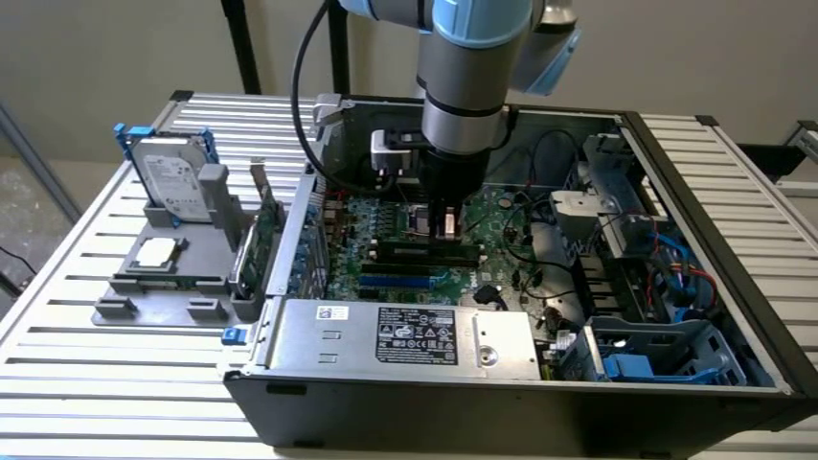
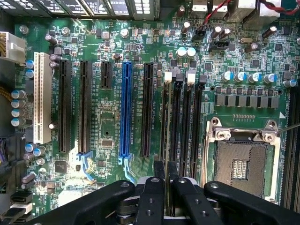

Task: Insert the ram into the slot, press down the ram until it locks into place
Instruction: 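Insert the ram into the slot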

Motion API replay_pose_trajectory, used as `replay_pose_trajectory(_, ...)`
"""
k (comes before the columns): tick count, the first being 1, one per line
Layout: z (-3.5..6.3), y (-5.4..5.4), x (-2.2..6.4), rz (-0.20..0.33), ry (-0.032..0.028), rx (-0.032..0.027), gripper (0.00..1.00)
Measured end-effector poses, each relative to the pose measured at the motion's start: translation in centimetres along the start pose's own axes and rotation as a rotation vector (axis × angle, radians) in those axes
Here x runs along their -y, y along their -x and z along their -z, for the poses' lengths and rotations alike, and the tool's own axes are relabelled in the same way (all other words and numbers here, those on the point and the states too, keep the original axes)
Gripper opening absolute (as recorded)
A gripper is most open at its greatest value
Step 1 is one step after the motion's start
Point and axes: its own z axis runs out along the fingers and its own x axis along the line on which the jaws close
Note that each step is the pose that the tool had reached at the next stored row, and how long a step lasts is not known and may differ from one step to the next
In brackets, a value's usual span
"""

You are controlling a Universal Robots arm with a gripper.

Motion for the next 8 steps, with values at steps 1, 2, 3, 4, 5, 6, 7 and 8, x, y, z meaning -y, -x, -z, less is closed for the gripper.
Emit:
replay_pose_trajectory(1,-0.02,0.0,0.0,0.0,0.0,-0.0001,0.14)
replay_pose_trajectory(2,-0.02,0.0,0.0,0.0,0.0001,-0.0003,0.14)
replay_pose_trajectory(3,-0.02,0.0,0.0,0.0,0.0001,-0.0003,0.15)
replay_pose_trajectory(4,-0.02,0.0,0.0,0.0,0.0001,-0.0002,0.15)
replay_pose_trajectory(5,0.05,0.0,0.0,0.0,0.0,0.0001,0.22)
replay_pose_trajectory(6,0.25,0.0,-0.01,0.0,0.0,0.0002,0.22)
replay_pose_trajectory(7,0.55,-0.01,-0.02,0.0,0.0002,0.0001,0.22)
replay_pose_trajectory(8,0.9,-0.02,-0.03,0.0,0.0003,0.0001,0.22)
